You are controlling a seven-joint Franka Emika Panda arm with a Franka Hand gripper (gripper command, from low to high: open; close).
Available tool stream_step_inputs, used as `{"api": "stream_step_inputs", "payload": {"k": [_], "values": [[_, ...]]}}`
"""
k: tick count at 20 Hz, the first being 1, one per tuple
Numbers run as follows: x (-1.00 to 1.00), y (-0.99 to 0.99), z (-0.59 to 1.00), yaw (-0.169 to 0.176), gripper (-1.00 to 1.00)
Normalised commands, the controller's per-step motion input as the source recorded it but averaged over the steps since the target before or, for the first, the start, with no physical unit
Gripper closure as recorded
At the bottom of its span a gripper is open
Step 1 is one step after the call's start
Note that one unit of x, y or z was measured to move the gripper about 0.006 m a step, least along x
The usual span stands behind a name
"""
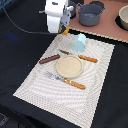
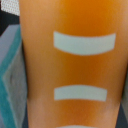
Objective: Interact with the objects in diverse but meaningful ways.
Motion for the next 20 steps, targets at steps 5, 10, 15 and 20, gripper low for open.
{"api": "stream_step_inputs", "payload": {"k": [5, 10, 15, 20], "values": [[-0.1, 0.31, -0.36, 0.009, -1.0], [0.12, 0.24, 0.03, 0.004, -1.0], [0.49, 0.27, 0.66, 0.0, -1.0], [0.81, 0.23, 0.78, -0.002, -1.0]]}}
